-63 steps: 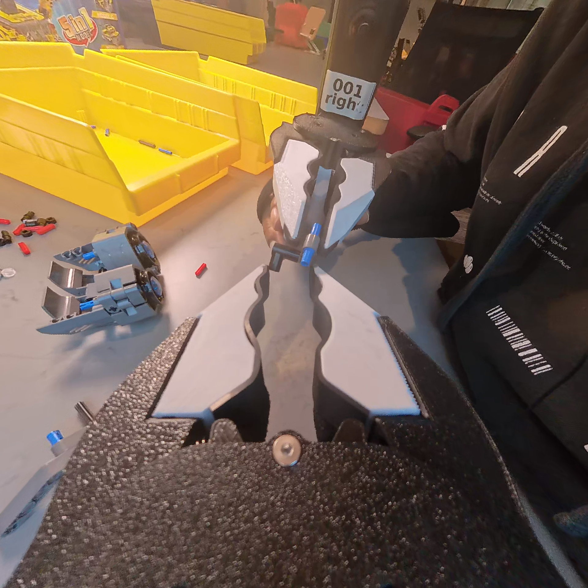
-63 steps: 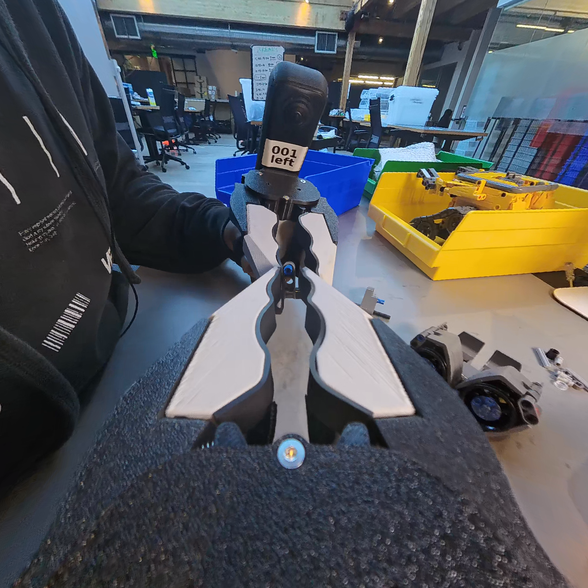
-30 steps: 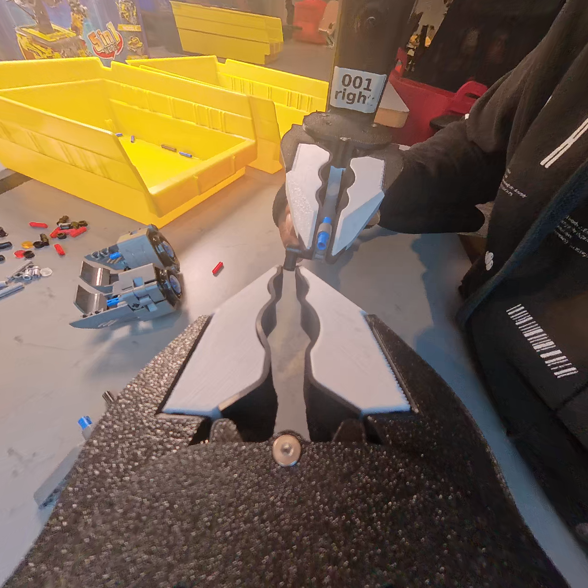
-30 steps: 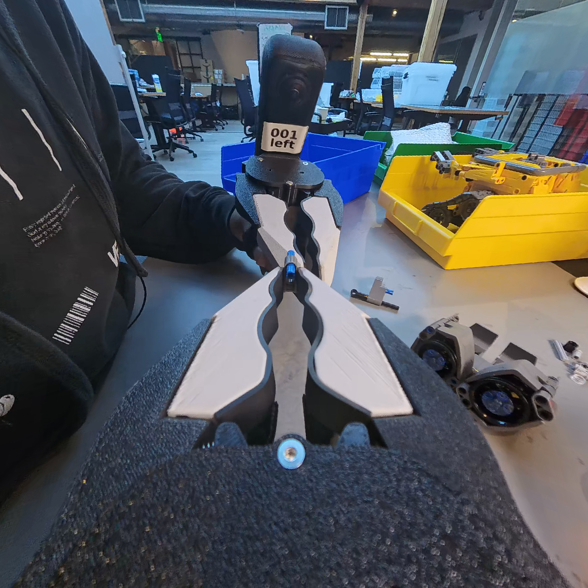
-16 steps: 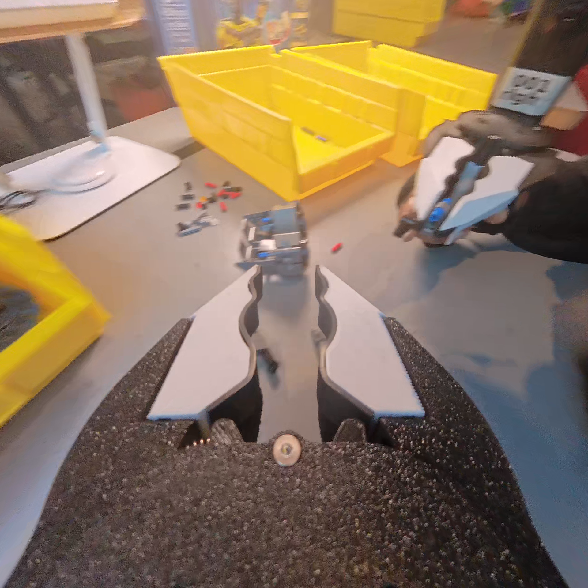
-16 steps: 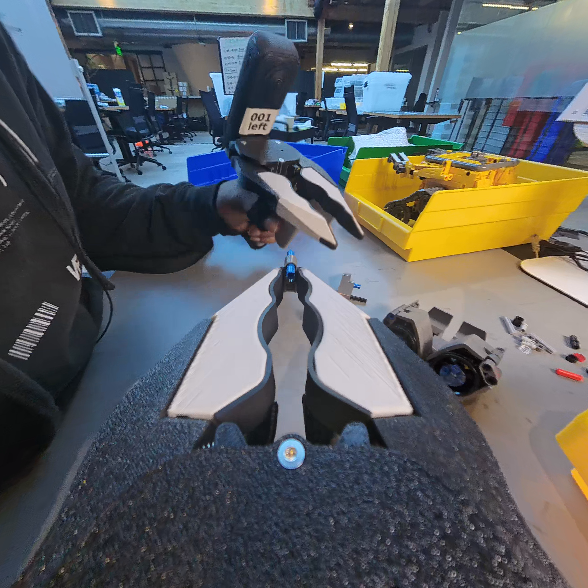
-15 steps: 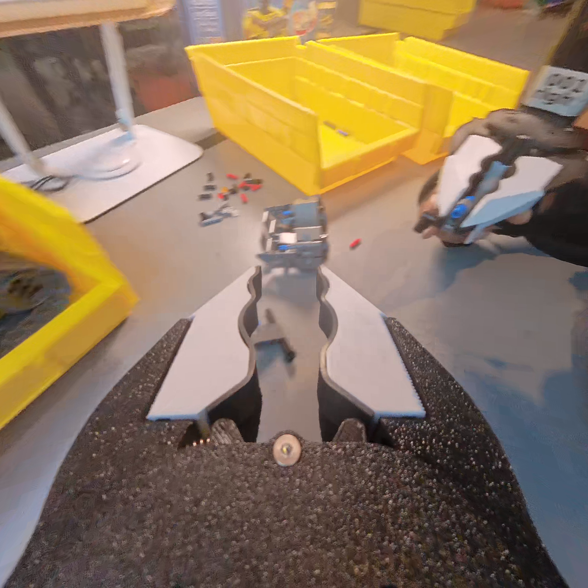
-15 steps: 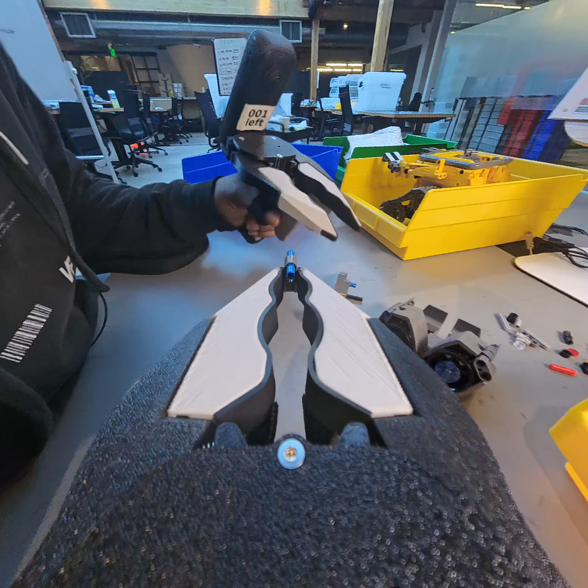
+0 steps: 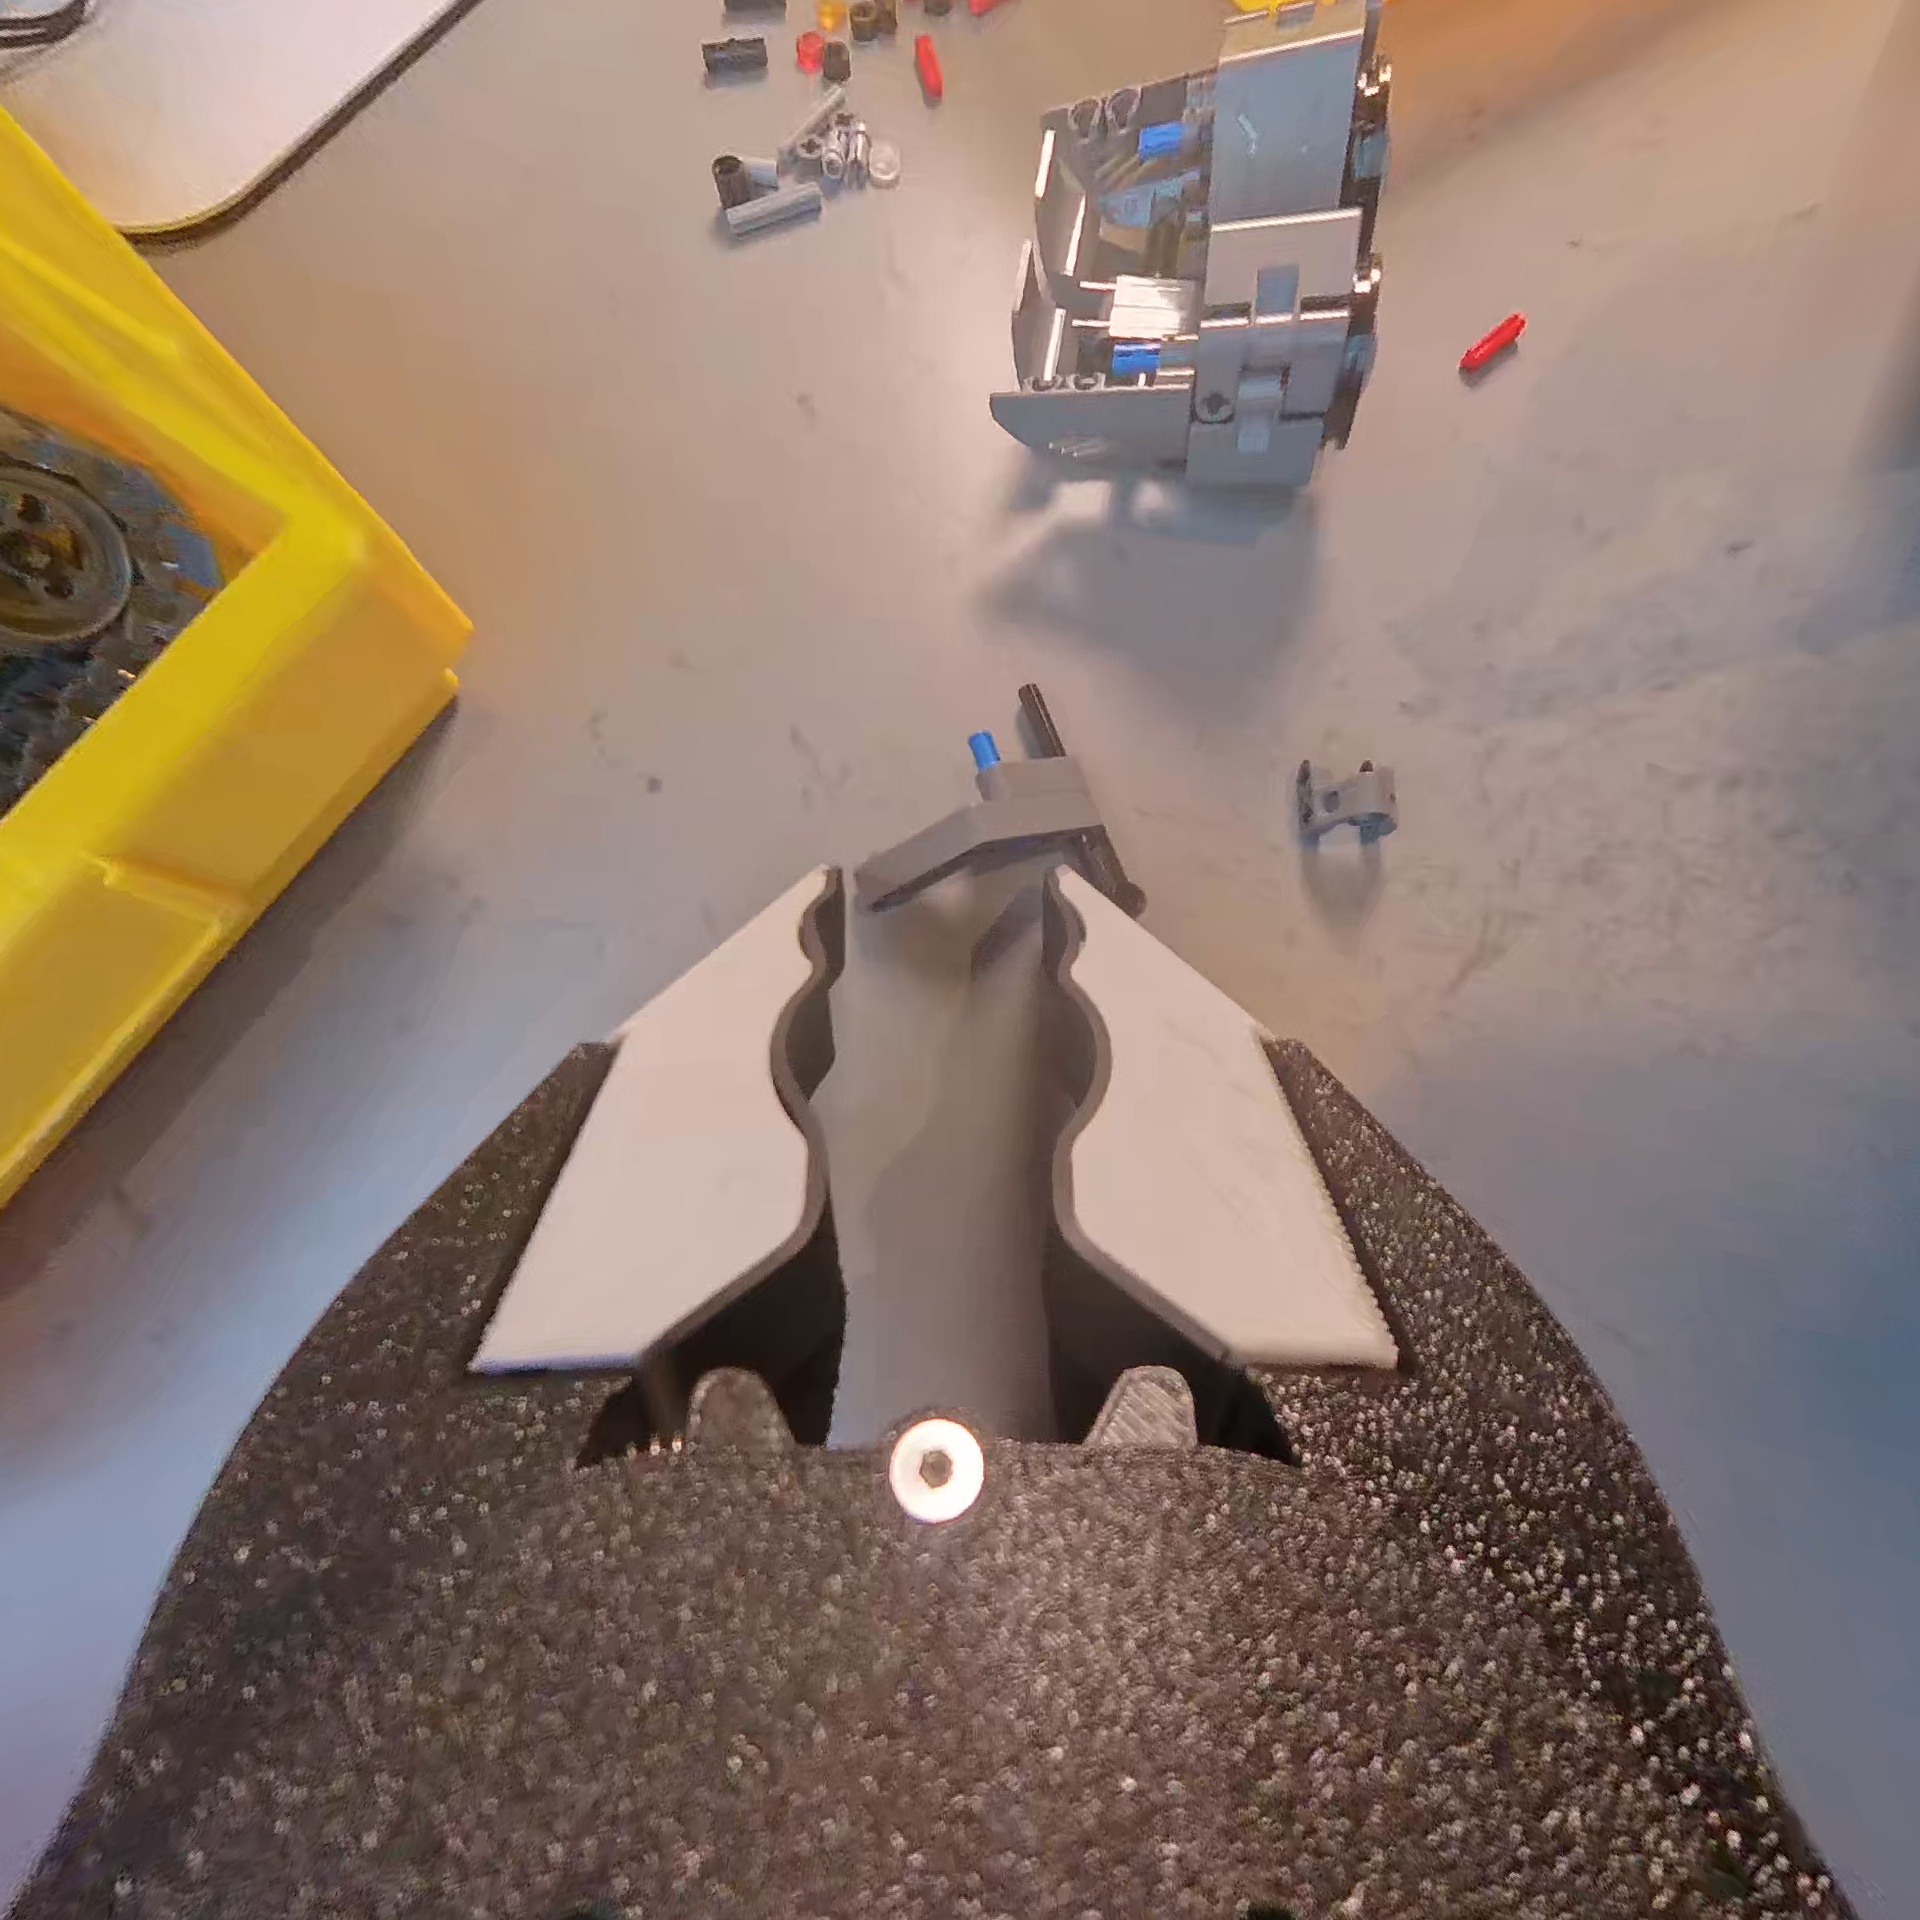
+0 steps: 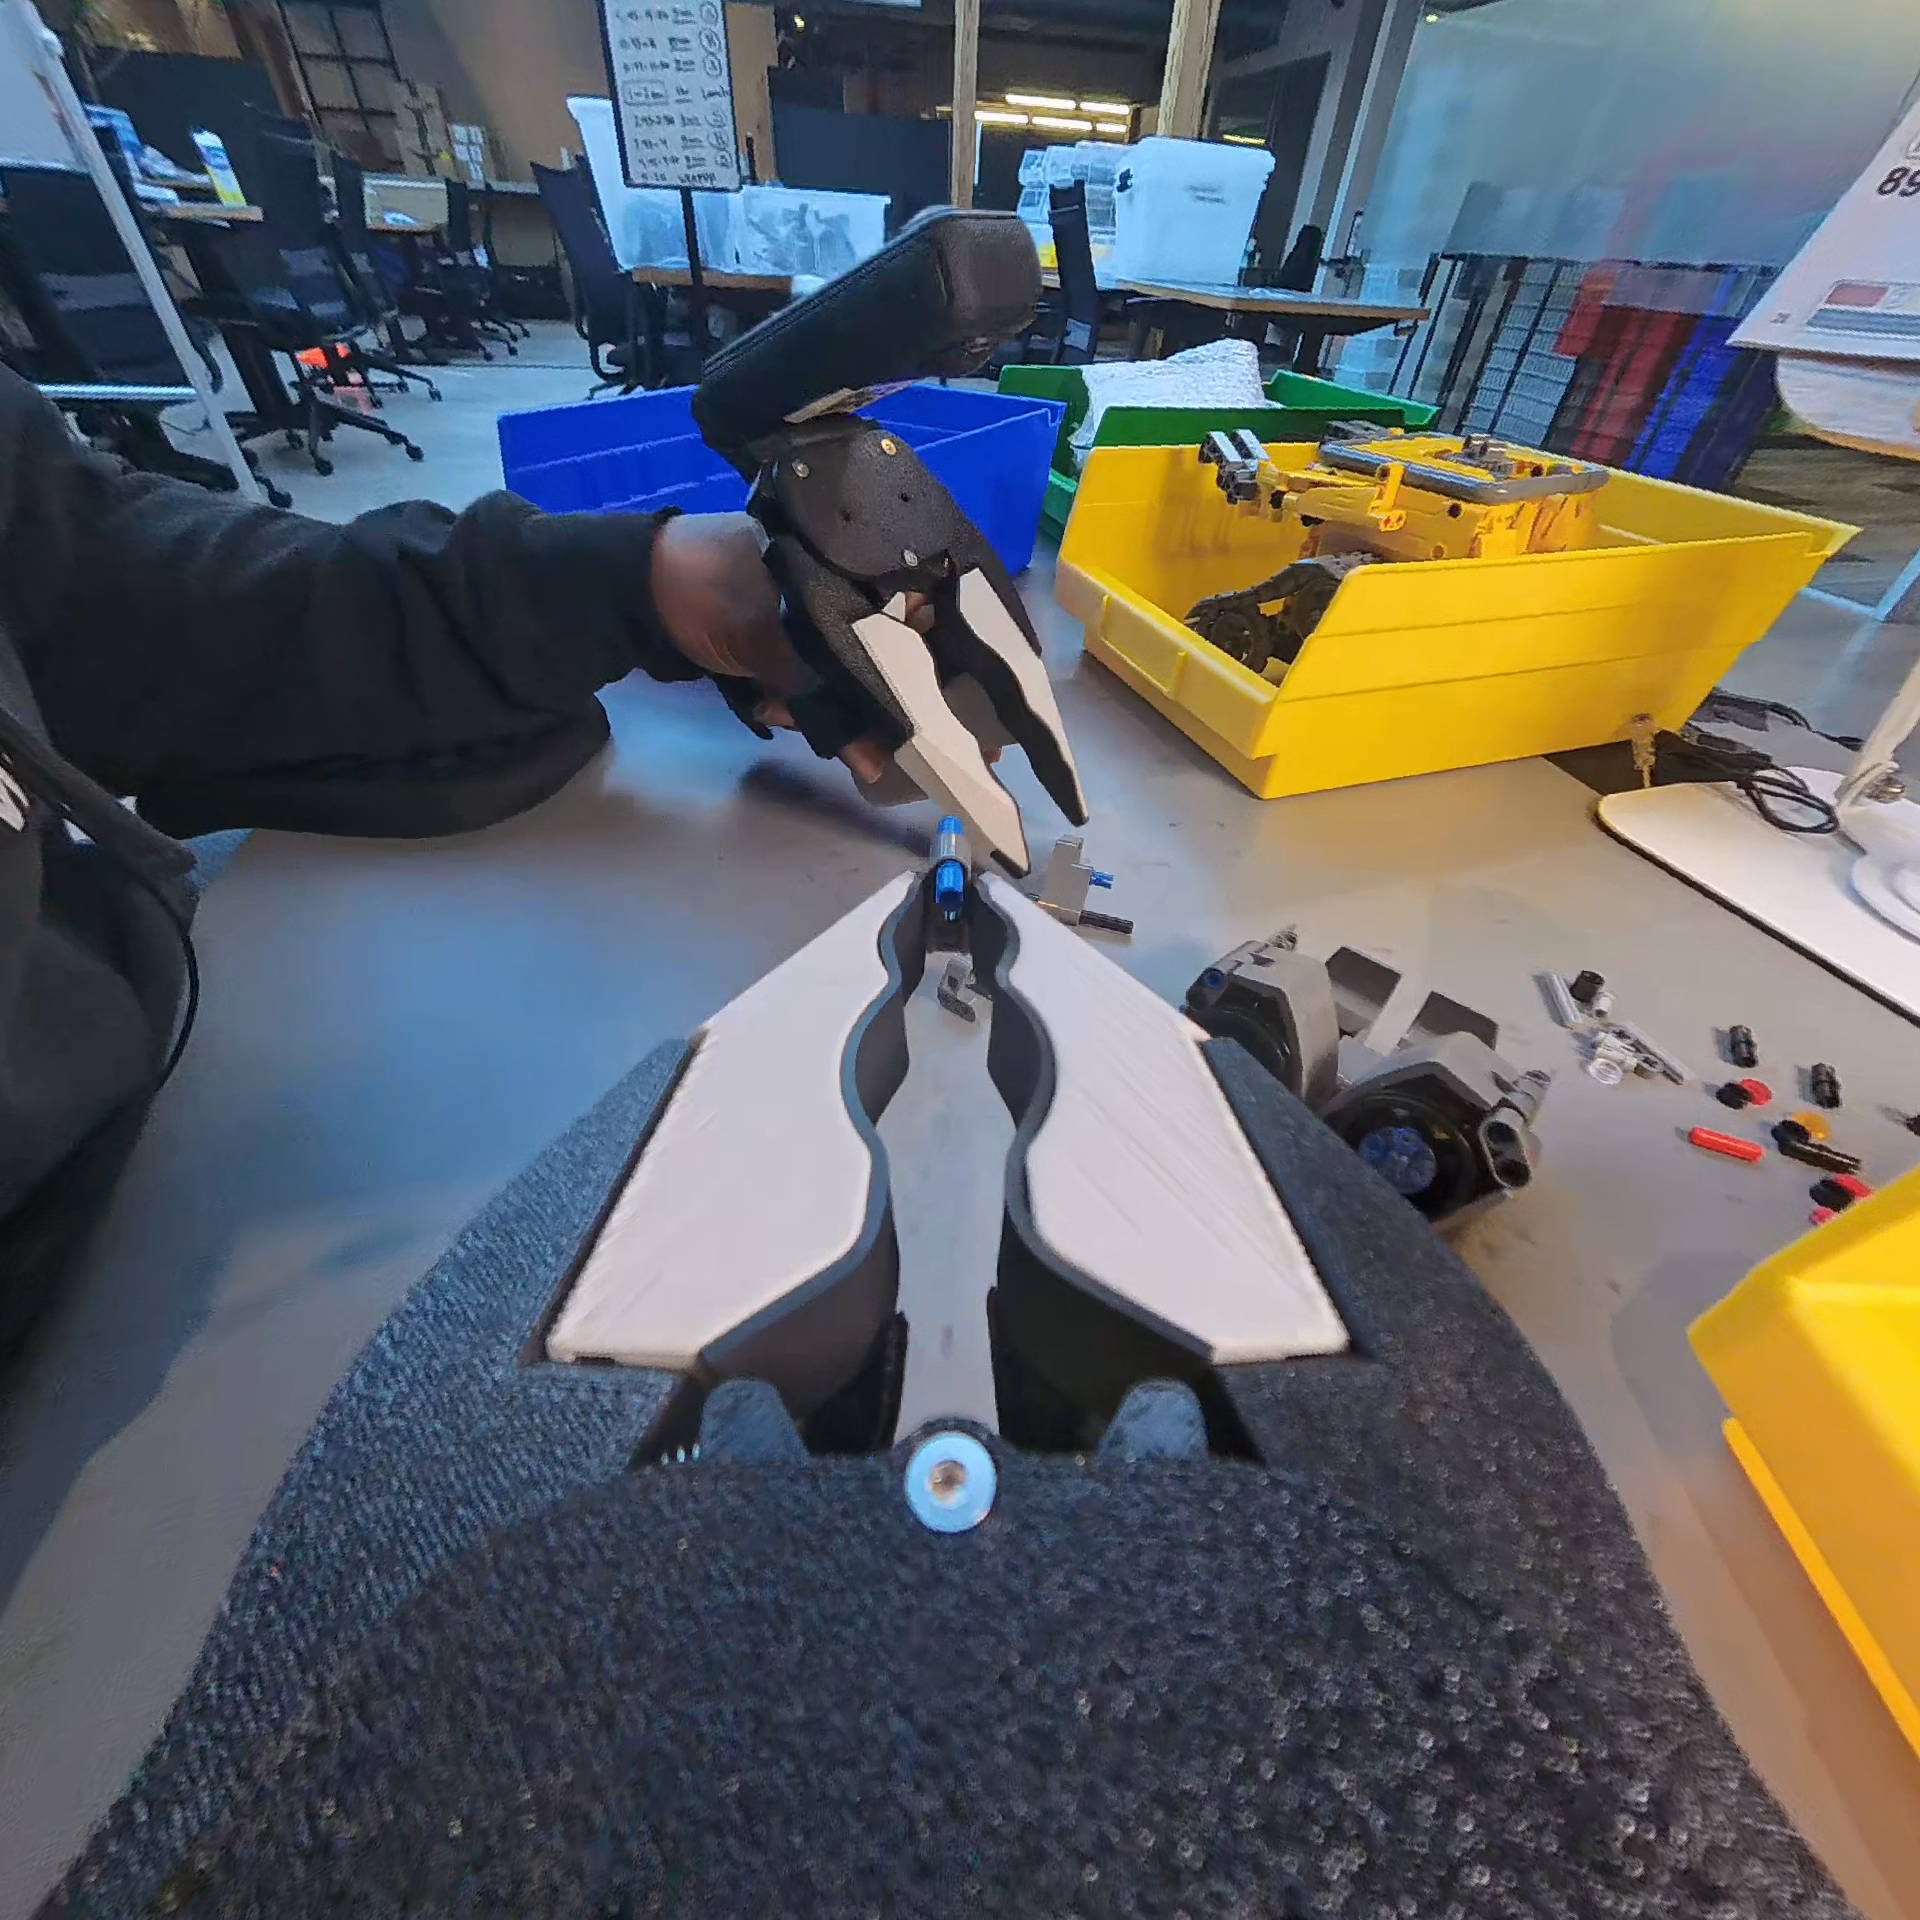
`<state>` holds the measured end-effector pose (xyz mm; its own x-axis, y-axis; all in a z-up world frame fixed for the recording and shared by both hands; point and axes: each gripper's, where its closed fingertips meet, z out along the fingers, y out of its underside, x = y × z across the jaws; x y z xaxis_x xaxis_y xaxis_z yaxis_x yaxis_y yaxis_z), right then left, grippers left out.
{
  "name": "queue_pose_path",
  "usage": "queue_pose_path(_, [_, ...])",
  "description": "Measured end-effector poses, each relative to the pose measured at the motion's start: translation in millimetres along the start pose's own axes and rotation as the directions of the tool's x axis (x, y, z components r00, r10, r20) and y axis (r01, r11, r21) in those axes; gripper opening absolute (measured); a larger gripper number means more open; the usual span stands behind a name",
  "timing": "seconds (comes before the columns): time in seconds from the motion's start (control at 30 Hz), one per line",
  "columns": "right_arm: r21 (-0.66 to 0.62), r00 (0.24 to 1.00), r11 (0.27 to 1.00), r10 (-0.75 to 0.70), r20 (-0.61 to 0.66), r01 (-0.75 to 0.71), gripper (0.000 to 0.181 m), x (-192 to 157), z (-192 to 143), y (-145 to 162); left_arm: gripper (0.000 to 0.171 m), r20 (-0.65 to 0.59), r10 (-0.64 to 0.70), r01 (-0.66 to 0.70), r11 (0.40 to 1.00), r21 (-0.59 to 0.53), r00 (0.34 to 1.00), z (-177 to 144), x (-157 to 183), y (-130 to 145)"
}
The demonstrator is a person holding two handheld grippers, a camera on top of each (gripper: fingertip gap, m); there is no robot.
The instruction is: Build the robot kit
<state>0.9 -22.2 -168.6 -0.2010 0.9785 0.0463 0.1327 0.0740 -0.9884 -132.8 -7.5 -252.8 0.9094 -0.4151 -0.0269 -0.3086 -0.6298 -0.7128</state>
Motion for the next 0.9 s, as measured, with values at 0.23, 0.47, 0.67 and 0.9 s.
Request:
queue_pose_path(0.23, [-0.029,0.999,0.999,-0.028,-0.016,0.027,0.006,1.6,-4.3,3.6,0.039,-0.006,0.072,-0.071,0.996,0.062,0.997,-5.4,6.3,-12.2])
queue_pose_path(0.47, [-0.035,1.000,0.999,-0.014,-0.019,0.014,0.006,3.9,-4.1,5.3,0.036,-0.264,0.169,-0.153,0.985,0.080,0.949,2.1,80.0,-15.1])
queue_pose_path(0.67, [-0.060,0.999,0.997,-0.045,-0.023,0.043,0.006,3.4,-3.7,9.2,0.016,-0.195,0.252,-0.248,0.968,0.043,0.948,16.0,83.0,-8.0])
queue_pose_path(0.9, [-0.061,0.999,0.998,-0.033,-0.020,0.031,0.006,4.4,-3.2,9.7,0.015,-0.239,0.232,-0.226,0.973,0.052,0.943,13.2,87.2,-8.8])
